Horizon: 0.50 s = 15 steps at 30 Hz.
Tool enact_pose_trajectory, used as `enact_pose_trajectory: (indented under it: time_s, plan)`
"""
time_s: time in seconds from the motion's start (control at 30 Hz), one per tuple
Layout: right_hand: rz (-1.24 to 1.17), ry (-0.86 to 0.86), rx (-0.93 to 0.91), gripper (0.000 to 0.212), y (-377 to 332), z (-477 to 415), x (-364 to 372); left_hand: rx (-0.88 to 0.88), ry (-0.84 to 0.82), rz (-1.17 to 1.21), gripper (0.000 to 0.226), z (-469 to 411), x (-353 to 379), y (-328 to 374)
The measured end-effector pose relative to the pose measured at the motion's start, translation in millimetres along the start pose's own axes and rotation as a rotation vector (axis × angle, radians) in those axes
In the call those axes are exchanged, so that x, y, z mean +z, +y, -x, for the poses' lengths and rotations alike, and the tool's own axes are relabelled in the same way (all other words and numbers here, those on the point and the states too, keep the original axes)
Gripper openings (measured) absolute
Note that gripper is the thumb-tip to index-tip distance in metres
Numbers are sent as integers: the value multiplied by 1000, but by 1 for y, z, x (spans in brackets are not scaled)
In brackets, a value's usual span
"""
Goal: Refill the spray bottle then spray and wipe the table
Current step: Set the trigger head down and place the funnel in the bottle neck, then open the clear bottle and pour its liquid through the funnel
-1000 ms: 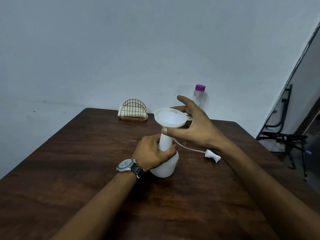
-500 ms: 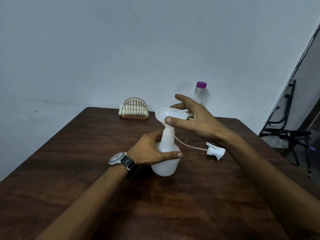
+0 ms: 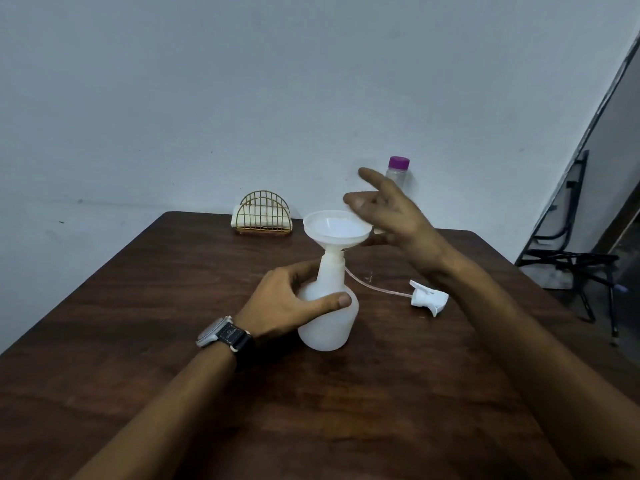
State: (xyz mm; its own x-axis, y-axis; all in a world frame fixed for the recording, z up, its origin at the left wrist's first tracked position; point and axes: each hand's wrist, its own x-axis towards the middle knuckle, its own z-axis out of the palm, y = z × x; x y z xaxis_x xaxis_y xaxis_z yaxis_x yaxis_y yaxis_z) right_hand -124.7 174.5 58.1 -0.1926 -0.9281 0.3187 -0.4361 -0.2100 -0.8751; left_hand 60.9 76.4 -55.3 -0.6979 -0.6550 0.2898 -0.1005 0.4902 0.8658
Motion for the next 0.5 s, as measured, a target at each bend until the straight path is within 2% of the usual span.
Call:
enact_pose_trajectory:
  time_s: [0.13,0.2,0.23,0.3,0.37,0.43,0.5]
  plan:
    - [-228,270,24,48,27,-15,-24,-24,107,235,80,1,-8,-6]
    - [-287,412,72,39,52,-27,-36,-110,176,405,80,-2,-11,-11]
    - [-274,464,100,38,65,-34,-42,-131,212,381,73,-4,-13,-13]
    - [-149,526,153,41,93,-49,-52,-122,258,29,53,-7,-19,-21]
    - [15,557,195,47,119,-64,-60,-142,172,-400,42,-9,-26,-28]
    - [164,580,231,49,137,-79,-68,-171,35,-615,42,-11,-28,-33]
    - [281,577,238,51,148,-94,-76,-171,-23,-747,37,-10,-25,-34]
